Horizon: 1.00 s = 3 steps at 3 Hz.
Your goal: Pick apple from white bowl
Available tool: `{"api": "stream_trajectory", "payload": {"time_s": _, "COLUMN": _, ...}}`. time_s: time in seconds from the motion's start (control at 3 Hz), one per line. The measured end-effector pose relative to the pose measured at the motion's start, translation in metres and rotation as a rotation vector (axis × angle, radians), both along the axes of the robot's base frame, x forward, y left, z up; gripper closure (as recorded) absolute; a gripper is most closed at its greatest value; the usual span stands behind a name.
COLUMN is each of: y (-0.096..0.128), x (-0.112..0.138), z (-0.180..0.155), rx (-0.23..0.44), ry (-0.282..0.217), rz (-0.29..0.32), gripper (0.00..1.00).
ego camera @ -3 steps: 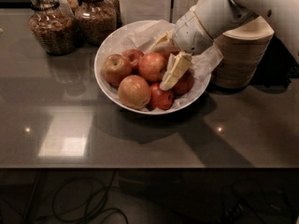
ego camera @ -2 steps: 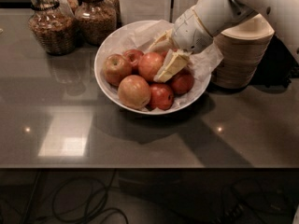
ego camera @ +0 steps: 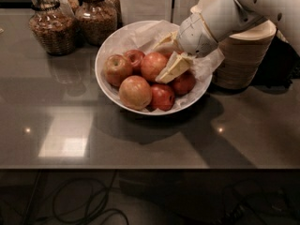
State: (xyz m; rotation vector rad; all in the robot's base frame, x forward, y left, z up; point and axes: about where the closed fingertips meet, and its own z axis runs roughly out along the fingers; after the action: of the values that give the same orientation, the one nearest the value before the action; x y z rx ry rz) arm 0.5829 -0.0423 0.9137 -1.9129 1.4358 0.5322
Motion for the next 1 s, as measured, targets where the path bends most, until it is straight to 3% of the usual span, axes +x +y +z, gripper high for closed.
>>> {"api": "stream_trajectory", "payload": {"time_s": 0.67, "y": -0.004, "x": -0.013, "z": 0.055, "rx": 0.181, "ry": -0.090, "rz": 0.017, "gripper": 1.00}}
{"api": "stream_trajectory", "payload": {"time_s": 1.0, "y": -0.002, "x": -0.021, "z": 0.084, "rx": 0.225, "ry": -0.138, "rz": 0.029, "gripper": 1.00}}
